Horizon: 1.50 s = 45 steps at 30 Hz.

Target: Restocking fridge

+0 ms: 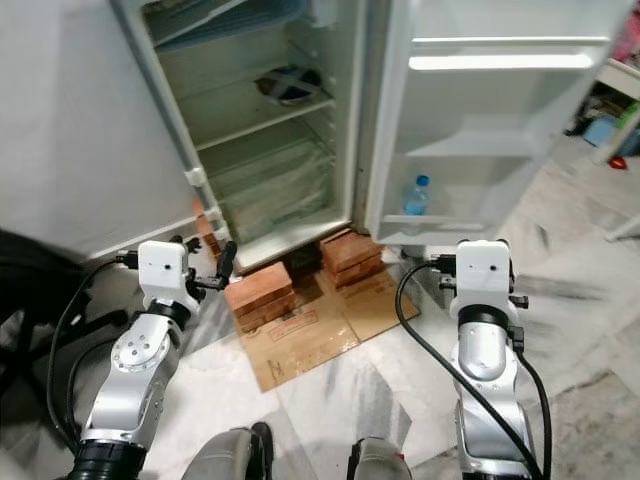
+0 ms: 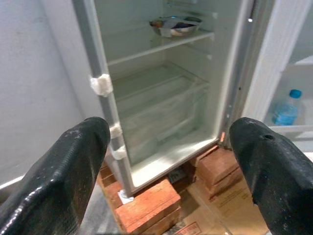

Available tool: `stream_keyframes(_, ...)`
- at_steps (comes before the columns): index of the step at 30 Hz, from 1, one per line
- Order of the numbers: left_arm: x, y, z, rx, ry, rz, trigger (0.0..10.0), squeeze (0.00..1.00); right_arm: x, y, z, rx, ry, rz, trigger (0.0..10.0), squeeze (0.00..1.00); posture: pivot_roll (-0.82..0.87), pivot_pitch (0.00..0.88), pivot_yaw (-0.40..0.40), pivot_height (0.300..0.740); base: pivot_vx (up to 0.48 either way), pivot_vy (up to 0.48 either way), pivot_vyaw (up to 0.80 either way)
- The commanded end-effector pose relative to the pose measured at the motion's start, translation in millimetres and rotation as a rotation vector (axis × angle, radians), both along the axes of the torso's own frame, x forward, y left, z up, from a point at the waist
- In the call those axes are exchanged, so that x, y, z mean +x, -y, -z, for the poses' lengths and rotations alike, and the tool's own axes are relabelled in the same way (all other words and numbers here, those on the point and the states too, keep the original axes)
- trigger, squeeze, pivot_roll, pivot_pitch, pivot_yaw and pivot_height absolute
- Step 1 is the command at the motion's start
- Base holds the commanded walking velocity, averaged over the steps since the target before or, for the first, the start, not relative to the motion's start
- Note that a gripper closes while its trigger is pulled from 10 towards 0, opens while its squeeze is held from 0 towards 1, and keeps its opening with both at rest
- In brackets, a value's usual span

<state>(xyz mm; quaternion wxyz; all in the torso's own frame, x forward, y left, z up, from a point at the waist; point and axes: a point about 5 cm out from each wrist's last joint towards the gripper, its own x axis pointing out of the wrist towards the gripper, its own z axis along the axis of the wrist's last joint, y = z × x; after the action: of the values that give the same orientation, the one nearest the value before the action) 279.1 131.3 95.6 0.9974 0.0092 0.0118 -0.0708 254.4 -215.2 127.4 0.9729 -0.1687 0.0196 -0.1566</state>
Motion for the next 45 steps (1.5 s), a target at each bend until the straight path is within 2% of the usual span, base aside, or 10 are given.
stream_keyframes(1,0.3,-0.7,-3.4,0.010,0.005,-0.008,10.0,0.00,0.6,0.8,-2.1,0.006,0.020,0.002,10.0,0.00,-0.08,0.128,0.047,0.740,0.000,0.000,0.00)
stream_keyframes(9,2.3,-3.9,-2.2,0.013,0.000,-0.034,10.0,0.00,6.3,-7.7,0.9,0.056,0.014,-0.061,10.0,0.00,-0.08,0.129,0.047,0.740,0.000,-0.437,0.00)
stream_keyframes(17,4.1,-3.2,-3.7,0.021,0.006,-0.042,10.0,0.00,12.8,-25.2,1.0,0.093,0.003,-0.209,10.0,0.00,-0.08,0.130,0.048,0.740,0.000,-0.479,0.00)
stream_keyframes(26,4.5,-7.2,-2.7,0.045,-0.003,-0.080,10.0,0.00,16.4,-27.0,2.9,0.123,-0.002,-0.255,10.0,0.00,-0.07,0.133,0.049,0.740,0.000,0.000,0.00)
stream_keyframes(31,7.8,-11.4,-5.3,0.084,0.001,-0.121,10.0,0.00,21.0,-36.2,-3.5,0.082,0.022,-0.347,10.0,0.00,-0.07,0.139,0.046,0.740,0.000,0.000,0.32)
stream_keyframes(39,11.5,-12.4,-7.7,0.078,0.005,-0.151,10.0,0.00,28.9,-40.4,-8.3,0.085,0.045,-0.354,10.0,0.00,-0.07,0.142,0.045,0.740,0.000,-0.174,0.78)
stream_keyframes(45,11.0,-12.0,-7.5,0.082,0.004,-0.155,10.0,0.00,29.3,-40.1,-8.7,0.116,0.061,-0.345,10.0,0.00,-0.06,0.145,0.045,0.740,0.000,-0.436,0.00)
